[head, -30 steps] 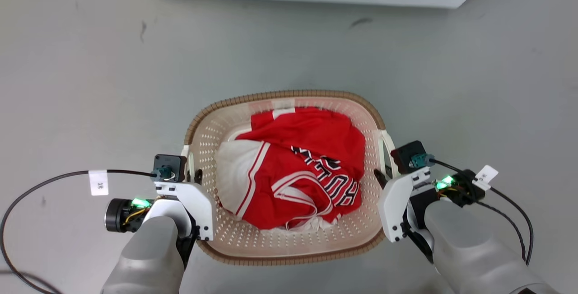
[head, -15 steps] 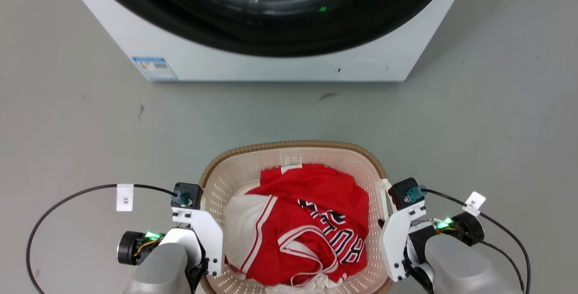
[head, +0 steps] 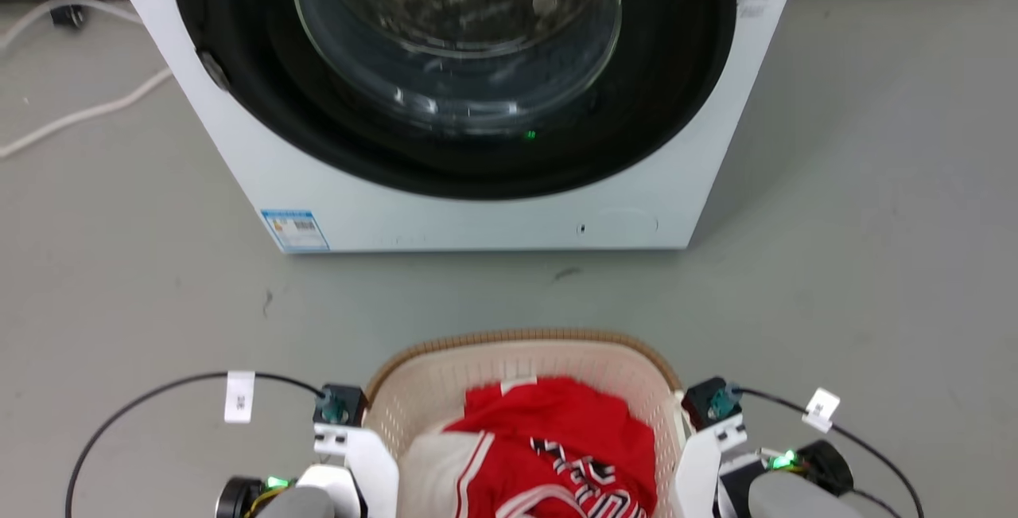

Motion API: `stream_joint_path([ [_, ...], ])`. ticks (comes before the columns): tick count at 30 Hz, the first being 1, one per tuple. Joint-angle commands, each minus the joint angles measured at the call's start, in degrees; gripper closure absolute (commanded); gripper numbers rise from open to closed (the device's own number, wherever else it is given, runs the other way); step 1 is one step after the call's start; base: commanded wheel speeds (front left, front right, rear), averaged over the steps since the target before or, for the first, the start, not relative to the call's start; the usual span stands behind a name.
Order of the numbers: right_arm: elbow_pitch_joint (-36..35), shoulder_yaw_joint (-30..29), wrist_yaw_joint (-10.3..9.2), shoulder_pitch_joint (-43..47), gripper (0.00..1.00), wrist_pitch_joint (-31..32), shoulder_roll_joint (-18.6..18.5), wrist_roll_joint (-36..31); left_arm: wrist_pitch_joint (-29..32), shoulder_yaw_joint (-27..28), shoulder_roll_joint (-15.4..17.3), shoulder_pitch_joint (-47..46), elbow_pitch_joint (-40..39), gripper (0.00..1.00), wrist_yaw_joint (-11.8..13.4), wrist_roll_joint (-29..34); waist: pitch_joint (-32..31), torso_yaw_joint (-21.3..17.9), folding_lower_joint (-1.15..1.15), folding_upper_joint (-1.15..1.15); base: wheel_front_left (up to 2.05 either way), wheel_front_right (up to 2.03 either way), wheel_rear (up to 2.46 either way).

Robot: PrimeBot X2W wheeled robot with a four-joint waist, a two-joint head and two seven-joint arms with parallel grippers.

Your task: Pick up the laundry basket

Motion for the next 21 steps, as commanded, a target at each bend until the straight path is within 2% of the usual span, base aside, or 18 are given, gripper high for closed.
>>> stream_joint_path([
  [1,-0.79,0.91,0.78,1.00,1.00,0.21,1.42,0.25,1.00,-1.51,-0.77,1.65,-0.69,1.00,-0.69,-0.84,-3.50,-0.12,0.01,-0.01,0.00,0.00,0.00],
  [10,0.36,2.29,0.72,2.30,1.00,0.42,1.14,0.98,3.30,-5.08,0.51,4.48,-1.34,1.00,-0.69,-5.61,-8.11,-0.06,0.01,-0.01,0.00,0.00,0.00],
  [21,1.16,3.23,0.52,2.92,1.00,2.06,1.03,1.00,6.90,-9.05,1.35,4.41,-1.42,1.00,-0.70,-9.53,-10.08,0.34,0.01,-0.01,0.00,0.00,0.00],
])
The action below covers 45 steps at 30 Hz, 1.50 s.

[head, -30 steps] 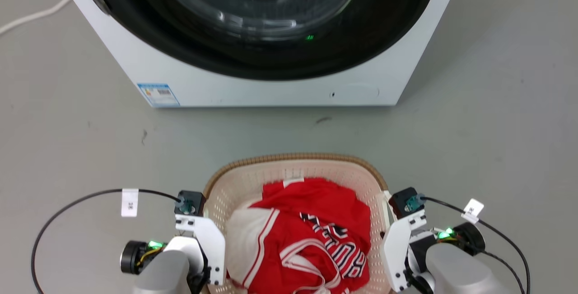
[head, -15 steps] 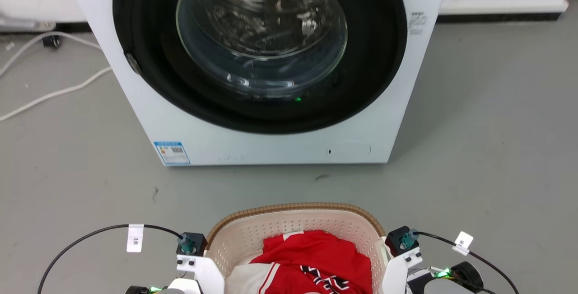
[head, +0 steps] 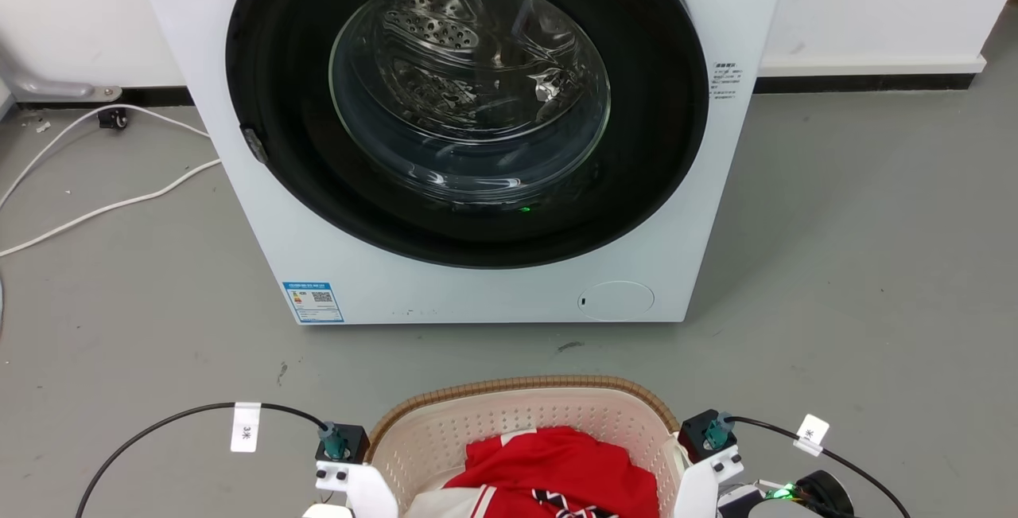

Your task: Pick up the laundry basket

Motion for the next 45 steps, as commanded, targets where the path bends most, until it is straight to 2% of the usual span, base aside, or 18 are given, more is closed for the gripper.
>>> stream_joint_path([
  [1,-0.36,0.55,0.18,0.04,1.00,-0.07,0.52,-0.20,1.26,-1.17,0.01,0.30,-0.15,1.00,-0.69,-0.38,-0.14,0.13,0.01,-0.01,0.00,0.00,0.00],
  [45,-0.12,2.63,0.18,0.77,1.00,2.70,-0.14,2.16,0.87,-10.05,1.93,-0.50,0.55,1.00,-0.62,-10.06,-0.38,0.27,0.01,-0.01,0.00,0.00,0.00],
])
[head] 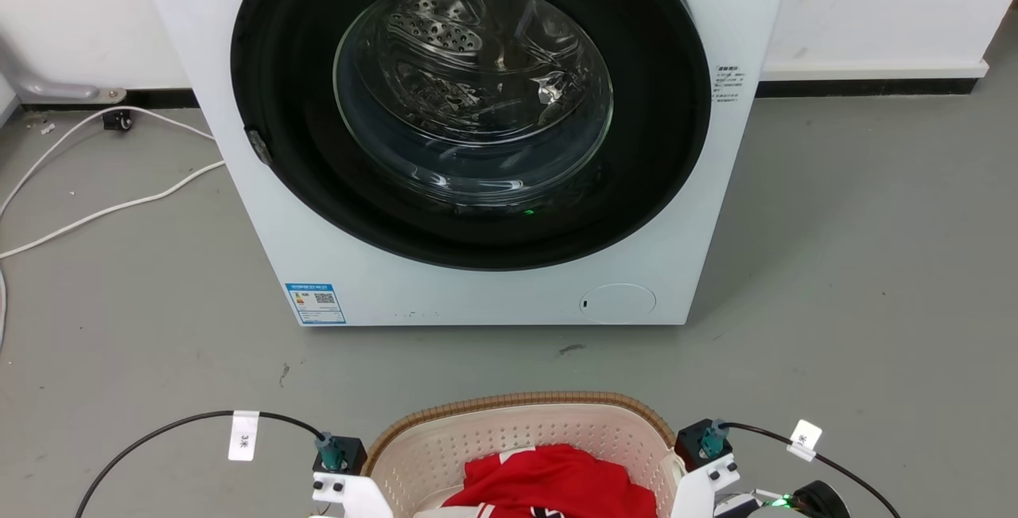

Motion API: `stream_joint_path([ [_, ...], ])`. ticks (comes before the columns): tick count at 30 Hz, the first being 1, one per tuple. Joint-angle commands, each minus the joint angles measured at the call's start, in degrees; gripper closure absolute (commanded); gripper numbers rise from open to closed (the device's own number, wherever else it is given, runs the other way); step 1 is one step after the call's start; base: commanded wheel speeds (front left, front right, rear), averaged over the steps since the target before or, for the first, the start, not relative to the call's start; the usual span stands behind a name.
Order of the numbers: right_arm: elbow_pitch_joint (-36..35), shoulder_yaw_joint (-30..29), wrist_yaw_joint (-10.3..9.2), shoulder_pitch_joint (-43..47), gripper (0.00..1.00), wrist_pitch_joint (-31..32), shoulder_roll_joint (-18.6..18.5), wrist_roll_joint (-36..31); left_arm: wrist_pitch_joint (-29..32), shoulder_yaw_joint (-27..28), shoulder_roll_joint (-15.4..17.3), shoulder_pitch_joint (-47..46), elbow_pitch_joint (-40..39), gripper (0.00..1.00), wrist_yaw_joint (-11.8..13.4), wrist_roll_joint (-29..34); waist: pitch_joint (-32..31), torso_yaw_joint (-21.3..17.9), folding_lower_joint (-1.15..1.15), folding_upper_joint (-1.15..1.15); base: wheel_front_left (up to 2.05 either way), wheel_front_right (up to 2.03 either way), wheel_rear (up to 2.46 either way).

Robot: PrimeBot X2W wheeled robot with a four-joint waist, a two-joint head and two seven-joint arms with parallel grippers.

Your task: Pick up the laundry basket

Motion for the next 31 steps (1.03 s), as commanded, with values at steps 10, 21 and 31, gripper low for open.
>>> stream_joint_path([
  [10,-0.21,0.97,0.17,0.43,1.00,-0.16,-0.11,-0.03,-0.38,-2.02,0.40,-0.46,0.09,1.00,-0.53,-1.67,-0.06,-0.01,0.00,0.00,0.00,0.00,0.00],
  [21,-0.21,1.53,0.17,0.62,1.00,-0.07,-0.31,0.06,-0.77,-3.56,0.55,-0.43,0.32,1.00,-0.52,-3.35,-0.08,-0.02,0.00,0.00,0.00,0.00,0.00],
  [31,-0.20,1.98,0.17,0.69,1.00,-0.61,-0.27,0.29,-1.19,-4.86,0.54,-0.72,0.46,1.00,-0.52,-4.60,-0.10,0.02,0.00,0.00,0.00,0.00,0.00],
])
